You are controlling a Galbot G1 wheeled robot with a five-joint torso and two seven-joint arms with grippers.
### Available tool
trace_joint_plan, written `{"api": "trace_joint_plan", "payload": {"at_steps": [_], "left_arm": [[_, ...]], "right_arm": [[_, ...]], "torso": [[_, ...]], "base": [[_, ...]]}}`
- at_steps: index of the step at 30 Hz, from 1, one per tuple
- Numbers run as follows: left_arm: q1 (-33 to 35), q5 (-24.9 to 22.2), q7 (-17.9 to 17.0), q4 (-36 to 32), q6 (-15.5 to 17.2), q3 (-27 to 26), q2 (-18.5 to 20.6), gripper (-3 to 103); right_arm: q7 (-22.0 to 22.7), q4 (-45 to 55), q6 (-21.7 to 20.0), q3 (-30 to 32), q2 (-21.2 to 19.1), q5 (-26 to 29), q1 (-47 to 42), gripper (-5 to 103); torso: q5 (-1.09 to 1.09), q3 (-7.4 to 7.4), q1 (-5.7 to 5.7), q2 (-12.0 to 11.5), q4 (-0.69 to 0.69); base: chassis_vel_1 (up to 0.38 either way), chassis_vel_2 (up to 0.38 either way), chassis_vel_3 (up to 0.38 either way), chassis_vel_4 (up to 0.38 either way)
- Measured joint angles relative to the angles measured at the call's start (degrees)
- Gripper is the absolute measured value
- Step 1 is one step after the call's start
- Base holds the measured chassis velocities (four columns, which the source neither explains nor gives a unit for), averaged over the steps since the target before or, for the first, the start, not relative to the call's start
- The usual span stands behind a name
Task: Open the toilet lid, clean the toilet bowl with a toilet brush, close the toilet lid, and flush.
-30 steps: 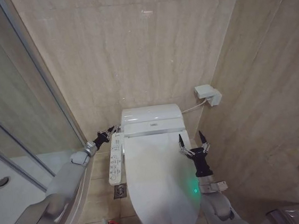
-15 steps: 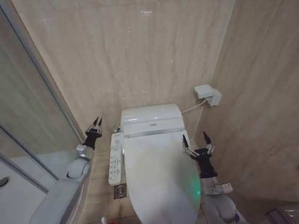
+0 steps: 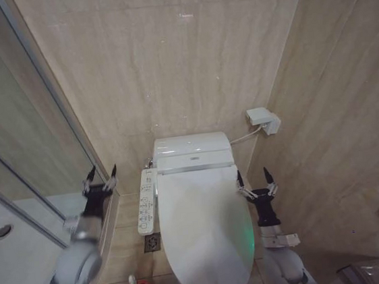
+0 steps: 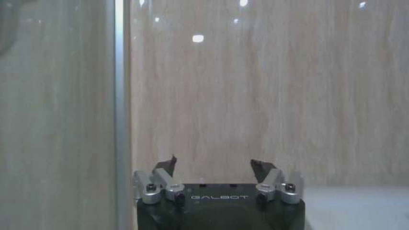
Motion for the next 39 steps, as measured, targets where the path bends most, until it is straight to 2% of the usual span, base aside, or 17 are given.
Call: {"api": "trace_joint_plan", "payload": {"at_steps": [2,3,4,9,11,12,20,29,34,35,39], "left_arm": [[5.95,2.53,-0.03,-4.19,0.00,-2.79,-2.42,69],[5.95,2.53,-0.03,-4.19,0.00,-2.79,-2.42,69],[8.31,3.84,-0.09,-5.69,-0.32,-3.71,-3.62,95],[12.64,6.82,-0.22,-8.35,-1.69,-5.04,-6.95,95],[12.65,7.01,-0.24,-8.45,-1.72,-5.04,-7.33,95],[12.58,7.18,-0.25,-8.45,-1.73,-5.03,-7.57,100],[10.97,7.72,-0.21,-6.69,-1.71,-4.03,-8.28,100],[8.85,8.38,-0.15,-4.17,-1.76,-1.79,-9.15,100],[7.61,8.74,-0.14,-2.24,-2.18,-0.64,-9.74,100],[7.42,8.77,-0.15,-2.01,-2.21,-0.55,-9.80,100],[6.46,8.80,-0.14,-1.12,-2.26,-0.34,-9.99,100]], "right_arm": [[0.07,0.29,0.05,1.21,0.21,0.00,-0.24,100],[0.07,0.29,0.05,1.21,0.21,0.00,-0.24,100],[0.39,0.39,-0.01,1.69,0.40,0.01,-0.40,100],[1.42,1.41,-0.71,2.89,1.57,0.18,-1.46,100],[1.42,1.74,-0.76,3.19,1.90,0.17,-1.67,100],[1.41,1.94,-0.80,3.52,2.13,0.17,-1.84,100],[1.40,2.56,-0.85,5.14,2.43,0.15,-2.81,100],[1.38,2.36,-0.80,6.19,2.51,0.17,-3.52,100],[1.22,0.95,-0.34,6.96,0.16,0.23,-3.25,100],[1.17,0.79,-0.31,7.02,-0.09,0.28,-3.16,100],[1.04,0.23,-0.16,7.07,-0.14,0.70,-2.64,100]], "torso": [[-0.01,0.00,0.00,0.00,-0.03],[-0.01,0.00,0.00,0.00,-0.03],[0.00,0.00,0.00,0.00,-0.04],[0.00,0.01,0.01,0.00,-0.04],[0.00,0.01,0.02,0.00,-0.05],[0.00,0.01,0.02,0.00,-0.04],[-0.02,0.02,0.03,-0.01,-0.05],[-0.01,0.01,0.01,0.00,-0.04],[-0.02,0.02,0.02,-0.01,-0.03],[0.03,0.02,0.02,-0.01,-0.03],[-0.02,0.02,0.01,-0.01,-0.02]], "base": [[0.000,0.000,0.000,0.000],[0.000,0.000,0.000,0.000],[0.000,0.000,0.000,0.000],[0.000,0.000,0.000,0.000],[0.000,0.000,0.000,0.000],[0.031,-0.030,-0.054,0.009],[0.141,-0.073,-0.118,0.073],[0.256,-0.170,-0.264,0.173],[0.322,-0.252,-0.333,0.266],[0.330,-0.296,-0.351,0.297],[0.360,-0.320,-0.344,0.335]]}}
